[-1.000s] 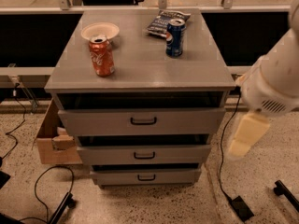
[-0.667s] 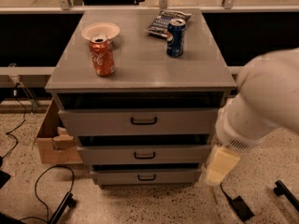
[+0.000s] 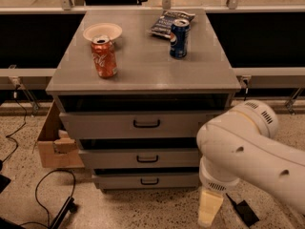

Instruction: Open bottom drawer

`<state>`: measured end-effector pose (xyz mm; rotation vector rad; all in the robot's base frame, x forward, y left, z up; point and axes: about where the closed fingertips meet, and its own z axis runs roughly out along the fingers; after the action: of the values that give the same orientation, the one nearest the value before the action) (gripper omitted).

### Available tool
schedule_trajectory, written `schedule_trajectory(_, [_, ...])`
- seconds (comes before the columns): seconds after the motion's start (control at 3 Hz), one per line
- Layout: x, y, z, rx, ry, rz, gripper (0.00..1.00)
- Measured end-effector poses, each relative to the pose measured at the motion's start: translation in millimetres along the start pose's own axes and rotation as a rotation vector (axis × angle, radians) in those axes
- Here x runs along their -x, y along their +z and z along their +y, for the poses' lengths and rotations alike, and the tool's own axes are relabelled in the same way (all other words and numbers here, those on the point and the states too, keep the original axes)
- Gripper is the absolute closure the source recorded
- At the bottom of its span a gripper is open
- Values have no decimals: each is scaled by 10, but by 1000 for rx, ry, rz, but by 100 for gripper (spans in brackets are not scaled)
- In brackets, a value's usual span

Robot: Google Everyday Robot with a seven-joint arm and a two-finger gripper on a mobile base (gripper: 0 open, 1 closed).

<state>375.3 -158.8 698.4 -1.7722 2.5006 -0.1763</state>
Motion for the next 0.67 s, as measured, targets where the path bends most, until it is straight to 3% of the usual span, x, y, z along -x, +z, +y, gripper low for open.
schedule_trajectory(0.33, [-25, 29, 43, 6, 35, 10, 0])
schedule_trajectory(0.67, [75, 246, 107, 27, 15, 30, 0])
